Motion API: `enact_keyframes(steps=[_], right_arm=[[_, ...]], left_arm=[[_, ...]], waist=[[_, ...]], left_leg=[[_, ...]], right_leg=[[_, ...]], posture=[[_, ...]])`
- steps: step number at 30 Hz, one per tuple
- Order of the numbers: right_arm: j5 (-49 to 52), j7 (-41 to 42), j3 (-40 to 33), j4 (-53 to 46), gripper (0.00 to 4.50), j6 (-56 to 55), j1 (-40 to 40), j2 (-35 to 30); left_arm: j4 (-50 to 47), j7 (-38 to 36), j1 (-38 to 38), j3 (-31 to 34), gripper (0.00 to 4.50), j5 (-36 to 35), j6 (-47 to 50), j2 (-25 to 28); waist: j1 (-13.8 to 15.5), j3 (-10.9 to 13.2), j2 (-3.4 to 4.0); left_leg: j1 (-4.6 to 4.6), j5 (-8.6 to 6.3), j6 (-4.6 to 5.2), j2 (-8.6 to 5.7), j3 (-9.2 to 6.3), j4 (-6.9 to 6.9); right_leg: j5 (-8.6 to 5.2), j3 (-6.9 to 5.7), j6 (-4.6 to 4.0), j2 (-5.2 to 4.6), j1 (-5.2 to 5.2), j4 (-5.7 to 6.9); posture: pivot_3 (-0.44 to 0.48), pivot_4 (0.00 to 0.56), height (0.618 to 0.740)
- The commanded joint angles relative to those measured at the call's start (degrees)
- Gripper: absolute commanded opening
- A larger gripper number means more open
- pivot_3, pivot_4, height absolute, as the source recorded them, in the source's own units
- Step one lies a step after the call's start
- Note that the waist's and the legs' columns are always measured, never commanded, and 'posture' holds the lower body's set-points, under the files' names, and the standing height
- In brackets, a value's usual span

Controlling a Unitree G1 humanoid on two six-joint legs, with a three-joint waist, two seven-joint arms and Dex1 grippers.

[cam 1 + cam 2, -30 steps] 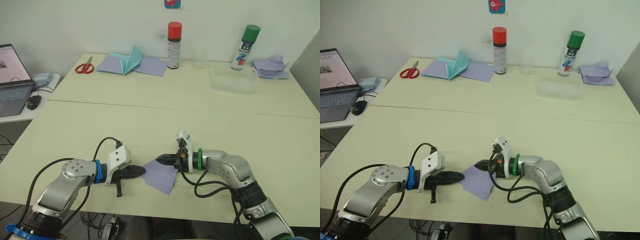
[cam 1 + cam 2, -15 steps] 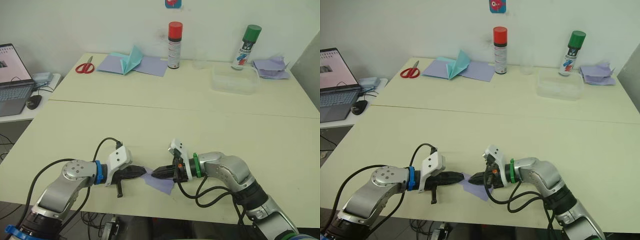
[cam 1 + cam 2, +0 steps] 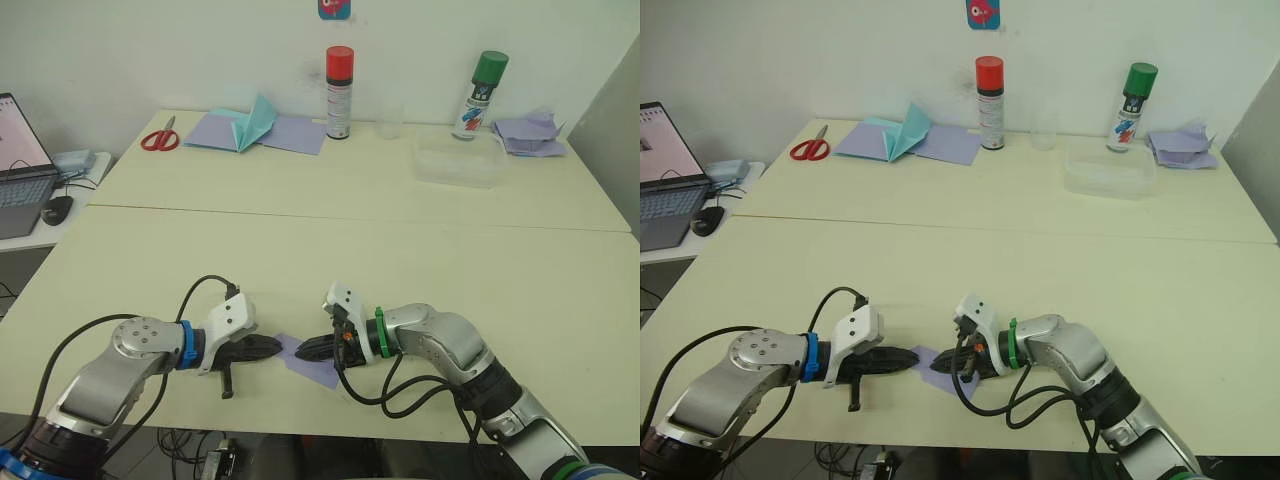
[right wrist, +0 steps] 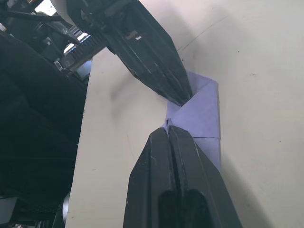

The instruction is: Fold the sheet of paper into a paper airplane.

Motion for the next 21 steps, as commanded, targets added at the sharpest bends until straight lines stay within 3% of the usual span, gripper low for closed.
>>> enact_keyframes(steps=[1, 9, 15, 18, 21], right_arm=[[-2.08, -0.78, 1.46, 2.73, 0.05, 0.49, 0.36, -0.47], [-2.92, 0.40, 1.87, 2.68, 0.05, -0.02, 0.37, -0.93], [-1.89, 1.84, 1.59, 0.77, 0.05, 0.59, 0.61, -1.66], [2.02, 5.28, 0.65, -2.90, 0.58, 4.55, 1.01, -3.64], [6.37, 8.97, 0.34, -6.68, 1.62, 9.27, 1.20, -6.95]], left_arm=[[-1.08, 0.29, -3.87, 2.35, 0.00, -4.67, 5.63, -1.05], [-1.28, 3.22, -6.96, -2.93, 0.00, -3.75, 7.93, -6.38], [1.65, 3.11, -4.74, -8.93, 0.00, 3.88, 2.45, -4.61], [2.95, 3.08, -4.32, -9.98, 0.00, 5.29, 1.31, -4.59], [3.85, 3.03, -4.28, -10.73, 0.00, 6.14, 0.50, -4.68]], waist=[[0.09, 0.04, -0.12], [0.10, 0.02, -0.25], [0.22, 0.01, -0.28], [0.50, 0.00, -0.28], [0.90, 0.02, -0.25]], left_leg=[[-0.02, 0.00, 0.00, 0.00, -0.02, 0.02], [-0.06, 0.00, 0.00, -0.02, -0.01, 0.15], [-0.05, 0.00, 0.00, -0.02, -0.04, 0.16], [-0.05, 0.00, 0.00, -0.05, -0.03, 0.16], [-0.08, -0.01, 0.00, -0.06, -0.02, 0.15]], right_leg=[[0.00, -0.02, 0.00, 0.01, -0.01, 0.01], [0.01, 0.03, 0.03, 0.03, 0.04, 0.01], [0.02, 0.04, 0.01, 0.05, 0.06, 0.03], [0.14, 0.06, -0.20, 0.02, 0.07, 0.01], [0.16, 0.05, -0.24, 0.02, 0.07, 0.00]], posture=[[0.000, 0.150, 0.740], [0.000, 0.150, 0.740], [0.000, 0.150, 0.740], [0.000, 0.150, 0.740], [0.000, 0.150, 0.740]])
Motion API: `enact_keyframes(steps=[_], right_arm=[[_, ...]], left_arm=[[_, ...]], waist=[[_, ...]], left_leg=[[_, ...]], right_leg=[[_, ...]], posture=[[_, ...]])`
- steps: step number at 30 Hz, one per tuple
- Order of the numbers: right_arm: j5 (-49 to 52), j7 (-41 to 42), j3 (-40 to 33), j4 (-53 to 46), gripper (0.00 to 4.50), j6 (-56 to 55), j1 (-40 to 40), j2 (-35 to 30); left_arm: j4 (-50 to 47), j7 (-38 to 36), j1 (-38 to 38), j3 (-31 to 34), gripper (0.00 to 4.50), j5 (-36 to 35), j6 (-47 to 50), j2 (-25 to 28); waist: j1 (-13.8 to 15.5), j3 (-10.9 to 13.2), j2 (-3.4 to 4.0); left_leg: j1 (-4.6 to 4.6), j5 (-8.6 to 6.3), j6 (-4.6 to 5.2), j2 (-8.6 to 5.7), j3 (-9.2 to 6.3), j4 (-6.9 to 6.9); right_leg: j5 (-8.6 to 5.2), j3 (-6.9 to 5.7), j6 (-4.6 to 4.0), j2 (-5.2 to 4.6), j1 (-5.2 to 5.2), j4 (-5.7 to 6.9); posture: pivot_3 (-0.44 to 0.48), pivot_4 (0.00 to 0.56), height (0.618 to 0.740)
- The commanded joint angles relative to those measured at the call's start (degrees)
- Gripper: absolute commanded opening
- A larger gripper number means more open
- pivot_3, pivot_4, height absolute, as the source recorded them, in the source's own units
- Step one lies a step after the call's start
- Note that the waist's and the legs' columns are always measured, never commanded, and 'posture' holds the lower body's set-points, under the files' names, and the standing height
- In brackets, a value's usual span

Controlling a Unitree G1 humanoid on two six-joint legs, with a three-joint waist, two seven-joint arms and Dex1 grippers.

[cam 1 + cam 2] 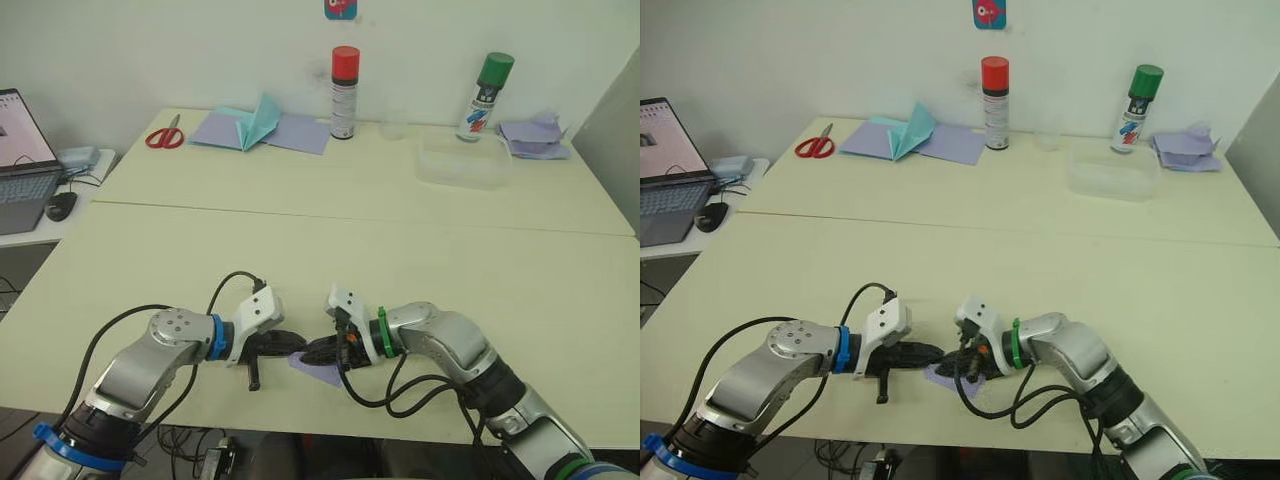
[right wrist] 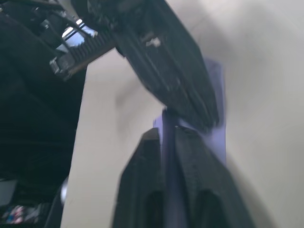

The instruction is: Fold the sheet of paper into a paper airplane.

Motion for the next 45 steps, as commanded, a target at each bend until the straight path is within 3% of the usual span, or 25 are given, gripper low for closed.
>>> enact_keyframes(steps=[1, 3, 6, 9, 13, 18, 27, 40, 42, 45], right_arm=[[6.06, 4.92, -0.08, -4.90, 1.97, 6.75, 0.98, -3.56], [8.91, 6.79, -1.27, -6.94, 2.74, 9.01, 0.72, -5.81], [11.92, 8.60, -4.51, -8.99, 2.74, 9.78, -0.18, -8.70], [10.83, 2.98, -10.88, -6.93, 2.74, 3.73, -1.06, -4.75], [6.08, -1.54, -10.96, -4.44, 1.87, -3.10, -1.16, -1.29], [-1.50, -1.14, -3.01, -1.06, 0.04, -11.28, 1.56, -1.15], [-9.18, -1.69, 1.40, 2.26, 0.04, -14.20, 5.13, -5.98], [-2.46, 3.57, -4.14, -10.33, 0.04, -6.57, 10.51, -18.81], [-1.49, 4.20, -5.73, -11.76, 0.04, -8.97, 10.76, -18.52], [2.21, 1.07, -11.33, -11.59, 0.04, -11.96, 9.85, -12.10]], left_arm=[[3.39, 0.33, 1.55, -3.02, 0.00, 3.92, 0.41, 0.98], [3.74, 0.31, 1.57, -3.14, 0.00, 4.13, 0.07, 0.87], [4.05, 0.23, 1.83, -3.10, 0.00, 4.31, -0.31, 0.86], [4.53, 0.35, 2.26, -3.15, 0.00, 4.65, -1.01, 0.89], [4.79, 0.50, 2.69, -3.29, 0.00, 4.96, -1.59, 0.89], [5.55, 0.45, 2.46, -3.65, 0.00, 5.38, -2.40, 1.07], [6.78, 0.16, 2.60, -3.79, 0.00, 6.60, -3.91, 2.05], [8.28, -0.10, 1.61, -4.27, 0.00, 6.80, -4.58, 1.65], [8.65, -0.19, 1.37, -4.29, 0.00, 6.84, -4.77, 1.63], [9.02, -0.31, 1.11, -4.31, 0.00, 7.02, -4.97, 1.51]], waist=[[0.35, 0.01, 0.01], [0.44, 0.02, 0.03], [0.52, 0.03, 0.05], [0.44, 0.04, 0.05], [0.59, 0.03, 0.06], [0.68, 0.02, 0.06], [0.69, -0.17, 0.10], [0.81, -0.29, 0.16], [0.82, -0.29, 0.14], [0.64, -0.24, 0.16]], left_leg=[[-0.01, 0.00, 0.00, -0.01, 0.00, -0.01], [0.00, 0.00, 0.00, 0.00, -0.01, -0.03], [-0.01, 0.00, 0.00, 0.01, -0.02, -0.01], [0.01, 0.00, 0.01, 0.03, -0.01, 0.00], [0.02, 0.00, 0.00, 0.06, -0.07, 0.00], [-0.03, 0.00, 0.00, 0.01, -0.02, 0.00], [0.17, 0.01, 0.01, 0.04, -0.04, 0.09], [0.44, 0.00, 0.01, 0.03, -0.05, 0.03], [0.44, 0.00, 0.01, 0.03, -0.05, 0.03], [0.44, 0.00, 0.01, 0.05, -0.06, 0.04]], right_leg=[[0.00, -0.01, 0.00, 0.00, 0.00, 0.00], [0.00, -0.01, -0.01, 0.00, 0.00, 0.00], [-0.02, -0.02, 0.02, 0.01, -0.01, 0.01], [-0.12, -0.01, 0.19, 0.02, -0.01, 0.00], [-0.15, -0.02, 0.25, 0.12, -0.02, 0.03], [-0.14, 0.04, 0.24, 0.10, -0.01, 0.01], [-0.15, 0.02, 0.26, 0.10, 0.18, 0.03], [-0.17, 0.02, 0.25, 0.07, 0.49, -0.04], [-0.17, 0.02, 0.25, 0.07, 0.49, -0.04], [-0.17, 0.01, 0.25, 0.08, 0.48, -0.03]], posture=[[0.000, 0.150, 0.740], [0.000, 0.150, 0.740], [0.000, 0.150, 0.740], [0.000, 0.150, 0.740], [0.000, 0.150, 0.740], [0.000, 0.150, 0.740], [0.000, 0.150, 0.740], [0.000, 0.150, 0.740], [0.000, 0.150, 0.740], [0.000, 0.150, 0.740]])
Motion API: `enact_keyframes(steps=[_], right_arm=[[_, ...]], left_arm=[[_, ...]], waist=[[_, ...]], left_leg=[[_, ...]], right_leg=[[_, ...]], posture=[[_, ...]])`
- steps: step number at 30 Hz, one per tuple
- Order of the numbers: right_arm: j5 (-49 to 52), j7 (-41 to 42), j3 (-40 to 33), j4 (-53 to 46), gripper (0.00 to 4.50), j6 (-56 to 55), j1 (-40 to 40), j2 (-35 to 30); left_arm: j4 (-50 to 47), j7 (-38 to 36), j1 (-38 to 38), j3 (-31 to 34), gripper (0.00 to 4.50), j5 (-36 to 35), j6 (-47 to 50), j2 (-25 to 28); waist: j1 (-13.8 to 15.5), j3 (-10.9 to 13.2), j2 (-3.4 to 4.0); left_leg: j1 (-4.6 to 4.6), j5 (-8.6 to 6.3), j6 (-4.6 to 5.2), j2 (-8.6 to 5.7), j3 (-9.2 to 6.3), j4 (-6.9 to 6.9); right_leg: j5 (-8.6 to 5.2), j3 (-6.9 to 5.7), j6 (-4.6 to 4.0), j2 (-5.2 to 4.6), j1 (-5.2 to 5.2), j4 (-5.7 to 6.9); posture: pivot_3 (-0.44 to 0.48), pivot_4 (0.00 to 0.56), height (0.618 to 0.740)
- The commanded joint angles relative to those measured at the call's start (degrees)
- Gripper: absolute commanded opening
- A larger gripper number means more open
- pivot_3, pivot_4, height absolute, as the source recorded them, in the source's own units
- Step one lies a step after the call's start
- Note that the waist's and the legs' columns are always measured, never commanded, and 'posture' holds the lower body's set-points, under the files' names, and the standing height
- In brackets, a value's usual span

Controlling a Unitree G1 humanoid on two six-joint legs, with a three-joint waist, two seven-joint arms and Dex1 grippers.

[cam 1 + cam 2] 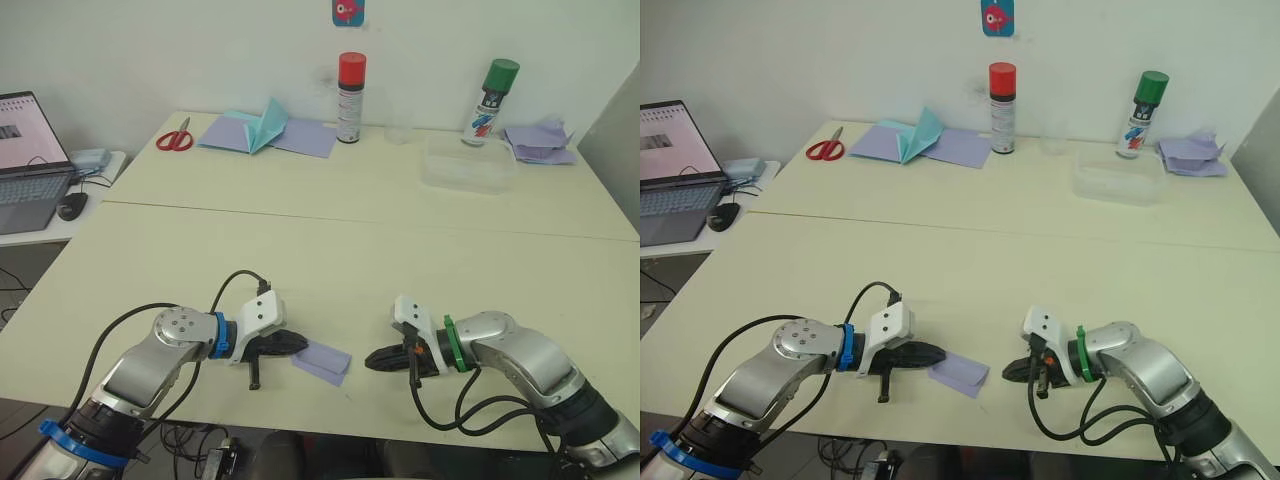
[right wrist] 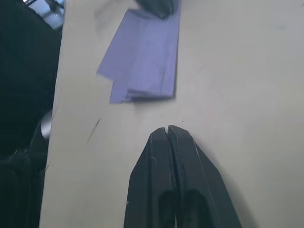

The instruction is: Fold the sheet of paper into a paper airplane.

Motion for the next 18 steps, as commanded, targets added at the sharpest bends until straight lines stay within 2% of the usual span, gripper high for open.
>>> enact_keyframes(steps=[1, 7, 13, 18], right_arm=[[4.44, -3.58, -6.28, -0.80, 0.04, -2.39, -1.67, 6.96], [-2.43, -5.74, 0.26, 3.69, 0.04, -6.10, -2.93, 10.93], [-6.37, -3.00, 6.79, 5.35, 0.04, -7.65, -2.26, 9.50], [-9.70, -2.38, 9.62, 7.42, 0.04, -8.96, -2.05, 8.24]], left_arm=[[5.28, 0.79, 1.62, -2.30, 0.00, 4.61, 1.73, 1.35], [5.46, 0.59, 1.52, -2.48, 0.00, 5.05, 1.37, 1.53], [4.54, 0.65, 1.65, -1.63, 0.00, 4.38, 1.70, 1.84], [1.43, 1.67, 1.02, 1.05, 0.00, 0.70, 2.89, -0.81]], waist=[[-0.10, 0.03, 0.05], [0.03, 0.00, -0.01], [0.00, 0.05, 0.07], [0.00, 0.04, 0.06]], left_leg=[[0.00, 0.00, 0.00, 0.02, 0.00, 0.00], [0.02, 0.00, 0.00, -0.01, 0.01, 0.02], [0.01, 0.00, 0.00, 0.00, 0.01, 0.02], [0.04, 0.00, 0.00, 0.00, 0.02, 0.01]], right_leg=[[0.00, 0.00, 0.00, 0.02, -0.02, 0.02], [0.00, 0.02, 0.01, 0.02, 0.01, -0.01], [0.00, 0.01, 0.00, 0.02, -0.02, 0.04], [0.00, 0.02, 0.00, 0.02, 0.00, 0.03]], posture=[[0.000, 0.150, 0.740], [0.000, 0.150, 0.740], [0.000, 0.150, 0.740], [0.000, 0.150, 0.740]])
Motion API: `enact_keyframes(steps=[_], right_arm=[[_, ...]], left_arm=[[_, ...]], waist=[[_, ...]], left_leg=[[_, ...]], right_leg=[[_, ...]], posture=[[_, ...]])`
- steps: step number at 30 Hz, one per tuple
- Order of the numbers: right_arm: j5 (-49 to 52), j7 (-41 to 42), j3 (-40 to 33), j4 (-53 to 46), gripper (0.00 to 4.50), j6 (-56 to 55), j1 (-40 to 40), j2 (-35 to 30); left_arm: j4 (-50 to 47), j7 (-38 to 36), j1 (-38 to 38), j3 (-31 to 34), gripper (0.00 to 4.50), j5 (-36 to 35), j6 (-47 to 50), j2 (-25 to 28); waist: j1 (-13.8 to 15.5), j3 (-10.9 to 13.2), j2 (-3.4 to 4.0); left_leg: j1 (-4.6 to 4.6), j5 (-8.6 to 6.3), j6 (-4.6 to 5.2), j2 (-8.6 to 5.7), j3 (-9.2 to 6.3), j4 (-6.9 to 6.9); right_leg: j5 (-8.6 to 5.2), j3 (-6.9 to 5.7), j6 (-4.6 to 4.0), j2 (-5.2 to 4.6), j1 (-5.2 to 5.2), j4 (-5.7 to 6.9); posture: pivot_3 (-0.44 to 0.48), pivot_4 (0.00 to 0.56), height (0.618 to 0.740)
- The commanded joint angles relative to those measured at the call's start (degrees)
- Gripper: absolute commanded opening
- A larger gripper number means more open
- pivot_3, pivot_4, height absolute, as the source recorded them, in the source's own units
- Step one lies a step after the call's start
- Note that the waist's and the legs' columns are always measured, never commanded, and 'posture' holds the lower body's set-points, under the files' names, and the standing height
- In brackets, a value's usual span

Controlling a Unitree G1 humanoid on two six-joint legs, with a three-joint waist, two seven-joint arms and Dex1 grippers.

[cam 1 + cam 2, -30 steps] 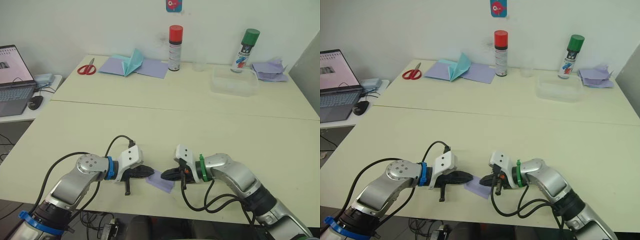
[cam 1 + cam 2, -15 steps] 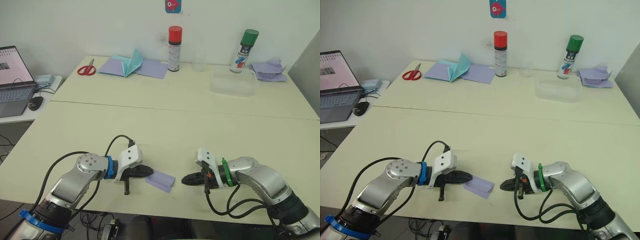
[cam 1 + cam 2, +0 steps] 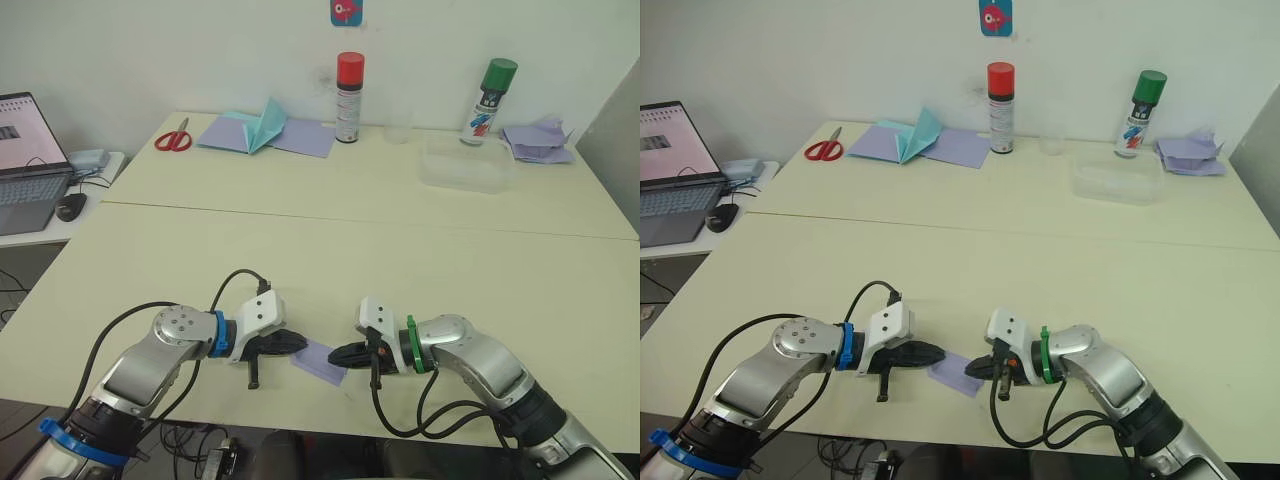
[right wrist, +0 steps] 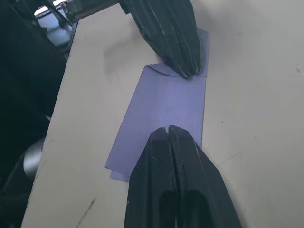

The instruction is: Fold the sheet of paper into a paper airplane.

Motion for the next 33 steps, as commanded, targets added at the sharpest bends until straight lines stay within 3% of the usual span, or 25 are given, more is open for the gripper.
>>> enact_keyframes(steps=[1, 5, 11, 20, 28, 33], right_arm=[[-1.98, 0.61, 1.95, 2.00, 0.04, 0.68, 0.63, -0.82], [-3.56, 0.00, 1.93, 3.86, 0.04, -0.79, -0.07, -0.29], [-4.22, -0.39, 1.82, 4.80, 0.04, -1.31, 0.04, -0.14], [-3.68, -0.79, 1.54, 3.75, 0.04, -0.06, 0.72, -0.04], [-3.43, -0.57, 1.72, 3.23, 0.04, 0.08, 0.93, 0.16], [-3.56, -0.13, 2.02, 3.75, 0.04, -0.15, 0.54, -0.05]], left_arm=[[0.71, 2.13, 0.72, 1.03, 0.00, -0.63, 4.16, -1.57], [-1.95, 5.45, -1.71, 1.86, 0.00, -2.59, 6.93, -7.01], [-4.21, 6.32, -0.51, -0.37, 0.00, -2.15, 8.76, -9.55], [-3.10, 4.17, 4.62, -0.19, 0.00, 1.01, 4.21, -3.84], [4.75, 9.43, 4.58, 2.78, 0.00, 3.84, 6.08, -1.50], [4.88, 8.85, 7.95, 4.53, 0.00, 3.03, 5.64, 1.62]], waist=[[0.05, 0.00, 0.00], [0.13, 0.04, -0.09], [-0.15, 0.06, -0.15], [-0.18, 0.04, -0.15], [-0.11, 0.01, -0.12], [-0.21, -0.07, -0.08]], left_leg=[[0.00, 0.00, 0.00, 0.00, 0.00, 0.00], [-0.01, 0.00, 0.00, -0.01, -0.02, 0.04], [-0.01, 0.00, 0.00, 0.04, -0.05, 0.01], [0.04, 0.00, -0.01, 0.07, -0.05, -0.01], [0.53, -0.01, -0.01, 0.08, -0.04, -0.08], [0.61, -0.01, -0.02, 0.13, -0.03, -0.11]], right_leg=[[0.00, 0.00, 0.00, 0.00, 0.00, 0.00], [0.00, -0.02, 0.01, 0.00, 0.04, 0.00], [0.01, 0.00, 0.01, 0.10, 0.01, 0.02], [0.00, 0.02, -0.01, 0.11, 0.04, 0.02], [-0.05, 0.02, -0.08, 0.06, 0.27, -0.04], [-0.09, -0.01, -0.17, 0.03, 0.28, -0.02]], posture=[[0.000, 0.150, 0.740], [0.000, 0.150, 0.740], [0.000, 0.150, 0.740], [0.000, 0.150, 0.740], [0.000, 0.150, 0.740], [0.000, 0.150, 0.740]])
